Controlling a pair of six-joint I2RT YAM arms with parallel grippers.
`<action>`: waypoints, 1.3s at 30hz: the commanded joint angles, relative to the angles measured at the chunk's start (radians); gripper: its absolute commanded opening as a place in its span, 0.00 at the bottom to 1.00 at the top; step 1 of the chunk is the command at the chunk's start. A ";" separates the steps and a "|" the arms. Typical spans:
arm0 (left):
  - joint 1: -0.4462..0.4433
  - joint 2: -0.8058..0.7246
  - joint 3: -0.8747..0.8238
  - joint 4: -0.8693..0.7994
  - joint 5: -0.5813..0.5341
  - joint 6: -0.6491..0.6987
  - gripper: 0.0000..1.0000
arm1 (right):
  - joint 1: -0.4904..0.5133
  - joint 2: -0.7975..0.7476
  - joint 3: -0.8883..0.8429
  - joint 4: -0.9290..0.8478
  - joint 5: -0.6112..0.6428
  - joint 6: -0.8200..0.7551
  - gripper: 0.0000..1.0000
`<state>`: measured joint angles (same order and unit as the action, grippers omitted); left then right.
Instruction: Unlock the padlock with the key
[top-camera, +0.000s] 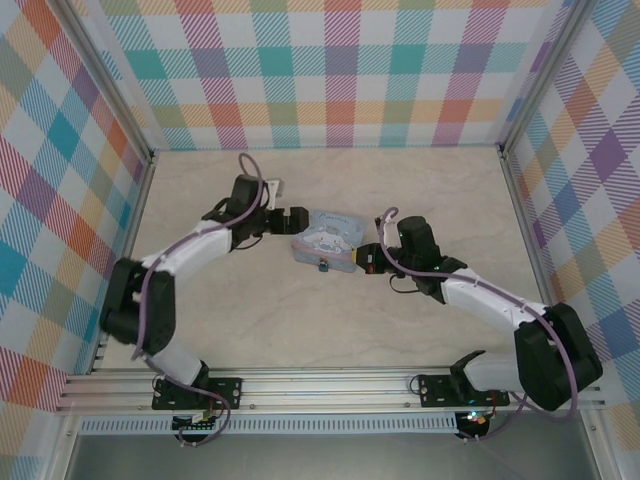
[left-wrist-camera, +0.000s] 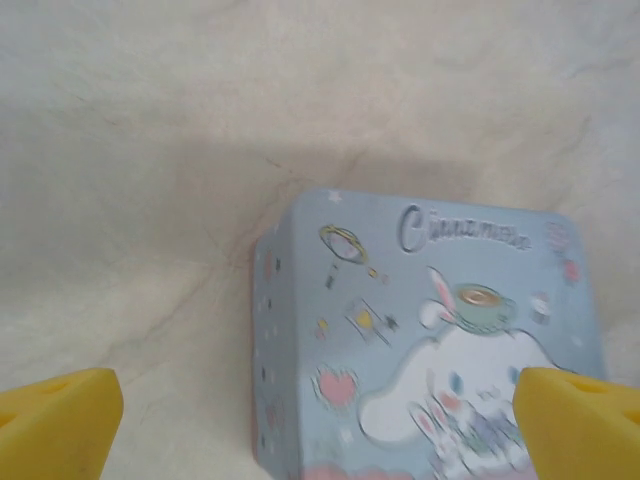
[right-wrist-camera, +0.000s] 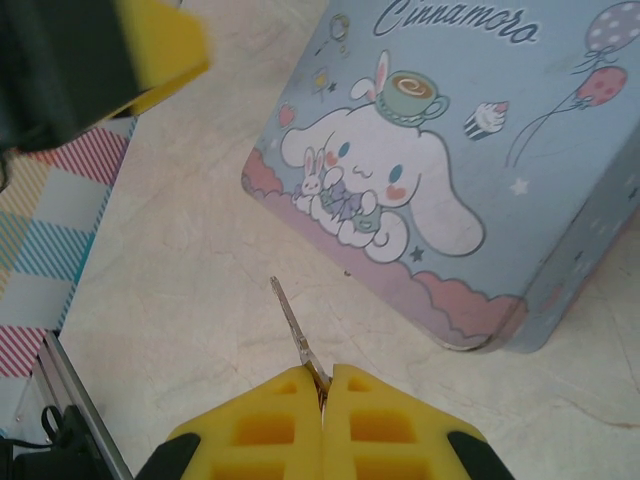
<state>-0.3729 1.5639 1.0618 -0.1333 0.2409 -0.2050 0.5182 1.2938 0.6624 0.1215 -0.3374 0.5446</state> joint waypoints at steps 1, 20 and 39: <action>-0.007 -0.145 -0.169 0.160 0.008 -0.018 1.00 | -0.014 0.051 -0.002 0.113 -0.059 0.049 0.02; -0.125 -0.290 -0.611 0.623 0.144 -0.133 0.99 | -0.070 0.308 0.136 0.195 -0.068 0.090 0.02; -0.176 0.034 -0.536 0.795 0.234 -0.176 0.89 | -0.063 0.354 0.084 0.095 -0.060 0.133 0.01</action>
<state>-0.5411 1.5772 0.5087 0.5983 0.4603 -0.3782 0.4458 1.6161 0.7742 0.2768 -0.3874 0.6590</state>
